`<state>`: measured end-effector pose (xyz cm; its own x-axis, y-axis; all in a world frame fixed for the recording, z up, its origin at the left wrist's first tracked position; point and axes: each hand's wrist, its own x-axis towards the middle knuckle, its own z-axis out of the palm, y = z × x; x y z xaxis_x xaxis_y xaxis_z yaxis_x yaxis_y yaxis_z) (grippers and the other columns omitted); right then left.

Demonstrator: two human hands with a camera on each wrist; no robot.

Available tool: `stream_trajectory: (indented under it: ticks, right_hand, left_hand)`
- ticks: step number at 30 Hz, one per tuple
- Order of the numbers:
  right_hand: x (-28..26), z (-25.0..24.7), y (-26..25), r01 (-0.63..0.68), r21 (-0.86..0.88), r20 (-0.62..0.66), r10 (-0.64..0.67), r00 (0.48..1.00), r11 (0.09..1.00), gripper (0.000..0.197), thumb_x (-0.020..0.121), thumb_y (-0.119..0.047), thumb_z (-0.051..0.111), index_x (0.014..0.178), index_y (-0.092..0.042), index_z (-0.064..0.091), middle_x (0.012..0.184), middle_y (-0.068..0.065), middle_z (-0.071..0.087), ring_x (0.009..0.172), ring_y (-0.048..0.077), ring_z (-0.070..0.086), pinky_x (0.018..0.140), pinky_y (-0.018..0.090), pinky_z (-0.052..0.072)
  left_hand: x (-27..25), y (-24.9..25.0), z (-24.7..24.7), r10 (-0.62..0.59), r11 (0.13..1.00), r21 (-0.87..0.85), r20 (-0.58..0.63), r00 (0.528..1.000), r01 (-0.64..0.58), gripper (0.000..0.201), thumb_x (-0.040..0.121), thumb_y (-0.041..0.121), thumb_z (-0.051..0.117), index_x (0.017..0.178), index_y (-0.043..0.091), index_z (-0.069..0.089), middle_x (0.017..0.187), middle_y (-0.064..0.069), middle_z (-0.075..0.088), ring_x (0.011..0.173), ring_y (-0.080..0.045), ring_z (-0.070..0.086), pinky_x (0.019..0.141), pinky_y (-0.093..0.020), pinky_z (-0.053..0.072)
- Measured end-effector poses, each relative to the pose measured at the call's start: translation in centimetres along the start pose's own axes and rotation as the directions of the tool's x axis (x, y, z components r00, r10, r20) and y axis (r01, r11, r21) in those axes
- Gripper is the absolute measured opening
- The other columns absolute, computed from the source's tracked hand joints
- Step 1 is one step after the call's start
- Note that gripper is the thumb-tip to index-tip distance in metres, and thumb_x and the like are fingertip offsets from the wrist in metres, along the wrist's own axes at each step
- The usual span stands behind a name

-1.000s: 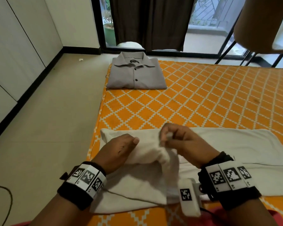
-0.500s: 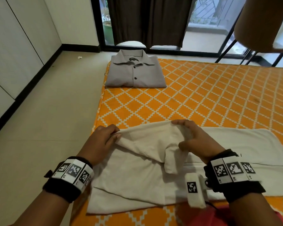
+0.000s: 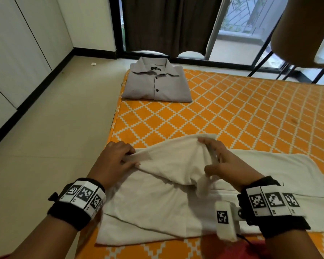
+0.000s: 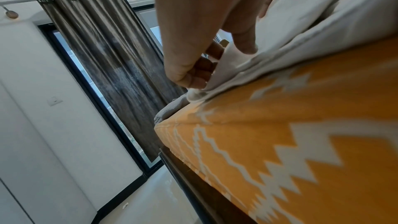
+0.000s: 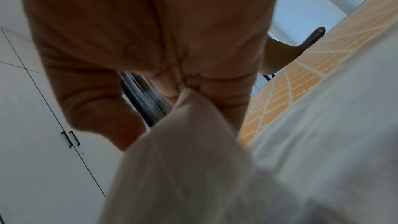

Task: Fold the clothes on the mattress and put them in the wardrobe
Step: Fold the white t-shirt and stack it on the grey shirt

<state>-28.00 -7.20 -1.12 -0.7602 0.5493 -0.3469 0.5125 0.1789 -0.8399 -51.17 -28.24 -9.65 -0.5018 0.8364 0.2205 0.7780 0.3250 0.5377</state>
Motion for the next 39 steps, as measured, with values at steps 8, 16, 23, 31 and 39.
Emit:
stream_trajectory:
  ticks: [8,16,23,31,39]
  right_hand:
    - [0.3,-1.6,0.3,0.002,-0.123,-0.148,-0.020,0.989,0.992,0.071,0.079,0.015,0.048,0.135,-0.030,0.052,0.131,-0.005,0.051,0.115,0.017,0.053,0.081,0.024,0.045]
    - [0.2,-0.6,0.3,-0.154,-0.385,-0.011,0.162,0.987,0.910,0.074,0.084,0.006,0.046,0.150,-0.024,0.029,0.148,0.002,0.032,0.133,0.022,0.036,0.098,0.028,0.034]
    - [0.5,-0.3,0.6,-0.196,-0.515,-0.005,0.226,0.974,0.834,0.071,0.086,0.000,0.049,0.149,-0.019,0.023,0.144,0.006,0.030,0.122,0.029,0.045,0.092,0.032,0.040]
    - [1.3,0.4,1.0,-0.207,-0.576,0.014,0.263,0.965,0.790,0.077,0.087,-0.004,0.050,0.153,-0.018,0.012,0.148,0.004,0.025,0.122,0.029,0.045,0.086,0.027,0.039]
    - [1.4,0.4,1.0,-0.215,-0.593,-0.005,0.263,0.965,0.776,0.072,0.090,-0.007,0.050,0.152,-0.016,0.016,0.149,0.006,0.027,0.123,0.029,0.045,0.086,0.027,0.036]
  left_hand:
    - [-0.2,-1.1,-0.6,-0.125,0.991,0.037,-0.041,0.991,0.127,0.022,0.074,0.007,0.081,0.091,0.015,0.069,0.094,0.002,0.059,0.093,-0.024,0.043,0.078,-0.026,0.026]
    - [1.2,-1.1,-2.4,-0.049,0.997,0.057,-0.018,0.999,0.050,0.007,0.090,0.005,0.065,0.089,0.012,0.068,0.092,0.001,0.060,0.089,-0.019,0.041,0.075,-0.027,0.028]
    - [2.6,-2.4,-2.8,-0.063,0.997,-0.029,0.067,0.996,0.065,0.016,0.093,0.003,0.058,0.098,0.017,0.065,0.094,-0.002,0.063,0.093,-0.024,0.051,0.078,-0.039,0.044]
    - [2.9,-2.4,-3.9,-0.054,0.996,-0.070,0.081,0.995,0.060,0.014,0.093,0.009,0.061,0.095,0.021,0.068,0.094,0.005,0.064,0.075,-0.003,0.054,0.065,-0.011,0.038]
    - [3.2,-0.2,-4.4,-0.396,0.756,-0.485,0.194,0.897,0.439,0.016,0.095,0.006,0.058,0.086,0.014,0.068,0.076,-0.018,0.071,0.064,-0.028,0.068,0.067,-0.037,0.060]
